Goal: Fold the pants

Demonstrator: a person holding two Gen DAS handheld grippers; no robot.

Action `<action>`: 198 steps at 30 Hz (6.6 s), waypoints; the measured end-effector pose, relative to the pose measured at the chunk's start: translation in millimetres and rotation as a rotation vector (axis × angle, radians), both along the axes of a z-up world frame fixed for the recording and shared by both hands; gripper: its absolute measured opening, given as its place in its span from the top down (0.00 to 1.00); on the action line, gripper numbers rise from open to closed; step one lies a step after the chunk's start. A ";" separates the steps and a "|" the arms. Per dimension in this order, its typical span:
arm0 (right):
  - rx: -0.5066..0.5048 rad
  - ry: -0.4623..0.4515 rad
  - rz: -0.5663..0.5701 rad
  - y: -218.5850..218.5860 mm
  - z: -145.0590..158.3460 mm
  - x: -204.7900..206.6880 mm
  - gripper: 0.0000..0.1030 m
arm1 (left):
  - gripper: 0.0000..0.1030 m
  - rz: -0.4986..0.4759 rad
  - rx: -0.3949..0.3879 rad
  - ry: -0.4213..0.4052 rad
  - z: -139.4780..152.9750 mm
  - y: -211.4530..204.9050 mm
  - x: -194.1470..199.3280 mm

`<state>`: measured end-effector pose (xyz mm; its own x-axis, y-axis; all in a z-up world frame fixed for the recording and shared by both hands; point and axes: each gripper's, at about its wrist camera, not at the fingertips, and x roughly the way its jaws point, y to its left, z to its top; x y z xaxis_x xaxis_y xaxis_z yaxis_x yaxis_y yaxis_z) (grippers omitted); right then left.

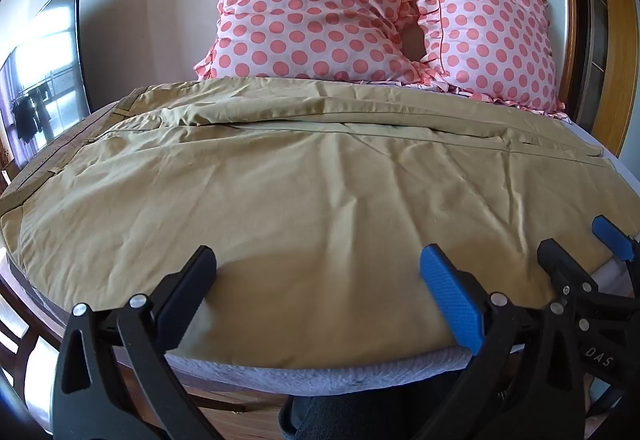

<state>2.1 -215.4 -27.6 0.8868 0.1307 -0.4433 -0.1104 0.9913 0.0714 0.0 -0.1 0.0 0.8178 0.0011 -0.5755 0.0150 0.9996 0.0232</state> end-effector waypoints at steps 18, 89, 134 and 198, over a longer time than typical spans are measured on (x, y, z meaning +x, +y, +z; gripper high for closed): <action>0.000 -0.002 0.000 -0.2 -0.1 -0.1 0.01 | 0.02 0.000 0.001 0.000 0.0 0.0 0.0; 0.000 -0.007 0.000 -0.6 0.0 -0.5 0.01 | 0.02 0.000 0.001 -0.003 0.1 0.0 -0.1; 0.344 0.400 -0.833 -288.5 9.7 342.3 0.94 | 0.02 -0.170 -0.208 -0.081 28.6 36.2 39.4; 0.806 -0.028 -0.528 -333.8 8.2 -13.0 0.96 | 0.85 0.265 -0.486 0.012 76.6 227.7 54.1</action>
<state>-10.9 -549.3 -19.4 0.9274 -0.0319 -0.3728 0.3237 0.5680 0.7567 54.1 227.6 76.6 0.8193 -0.0619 -0.5700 -0.2410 0.8649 -0.4403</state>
